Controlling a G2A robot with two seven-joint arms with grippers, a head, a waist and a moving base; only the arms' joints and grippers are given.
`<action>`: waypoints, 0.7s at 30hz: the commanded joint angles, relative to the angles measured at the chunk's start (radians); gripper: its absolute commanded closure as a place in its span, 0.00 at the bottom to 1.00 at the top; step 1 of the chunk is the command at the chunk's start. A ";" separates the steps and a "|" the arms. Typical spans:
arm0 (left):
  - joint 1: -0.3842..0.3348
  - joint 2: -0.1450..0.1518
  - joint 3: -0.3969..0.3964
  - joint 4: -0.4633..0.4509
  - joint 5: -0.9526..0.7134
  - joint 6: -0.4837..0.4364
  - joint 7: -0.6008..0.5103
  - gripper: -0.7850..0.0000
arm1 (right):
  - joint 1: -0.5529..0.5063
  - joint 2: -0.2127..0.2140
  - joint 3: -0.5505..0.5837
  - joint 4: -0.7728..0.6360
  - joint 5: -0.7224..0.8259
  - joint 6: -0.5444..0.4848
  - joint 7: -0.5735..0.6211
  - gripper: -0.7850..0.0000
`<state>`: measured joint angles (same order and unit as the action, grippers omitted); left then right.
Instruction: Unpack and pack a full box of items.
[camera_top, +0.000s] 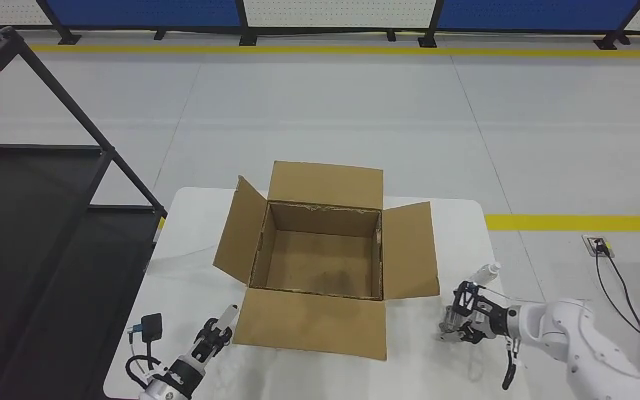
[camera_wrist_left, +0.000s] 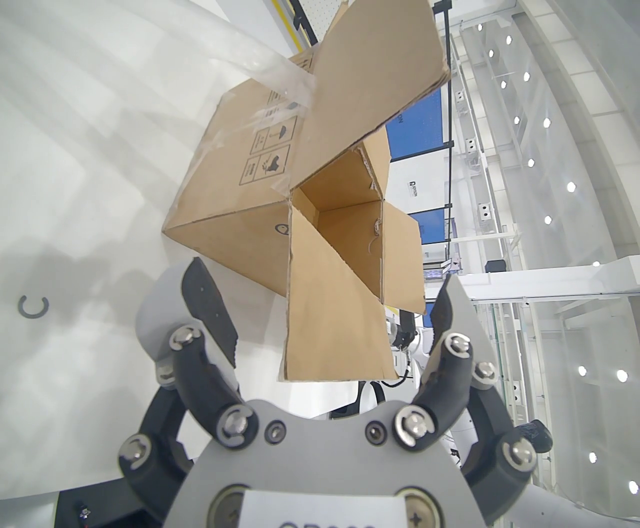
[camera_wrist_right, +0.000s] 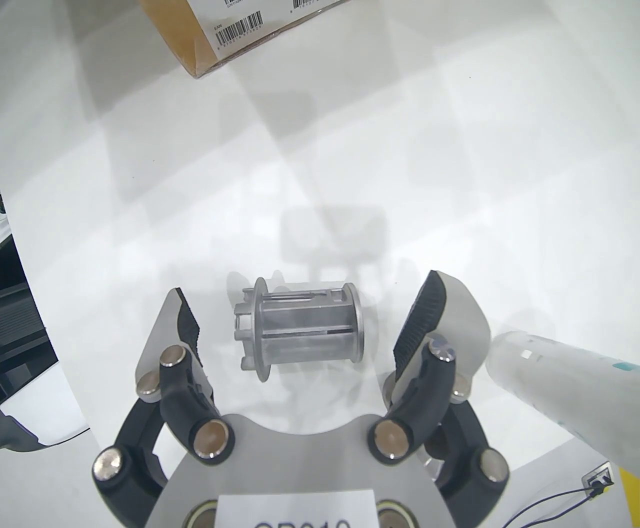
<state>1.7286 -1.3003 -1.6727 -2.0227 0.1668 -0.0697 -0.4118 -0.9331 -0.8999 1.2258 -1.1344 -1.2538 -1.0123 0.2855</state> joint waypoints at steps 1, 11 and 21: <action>0.000 0.000 0.000 0.000 0.000 0.000 0.000 0.00 | 0.004 0.000 -0.007 0.001 -0.001 0.000 0.005 0.10; 0.000 0.000 0.000 0.000 0.000 0.000 0.000 0.00 | 0.030 -0.008 -0.042 0.026 0.007 0.006 0.014 0.83; 0.000 0.000 0.000 0.000 0.000 0.000 0.000 0.00 | -0.001 0.010 0.036 -0.011 0.053 0.021 -0.098 1.00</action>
<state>1.7286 -1.3003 -1.6727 -2.0227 0.1668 -0.0697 -0.4118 -0.9249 -0.8941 1.2418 -1.1356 -1.2115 -0.9947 0.2041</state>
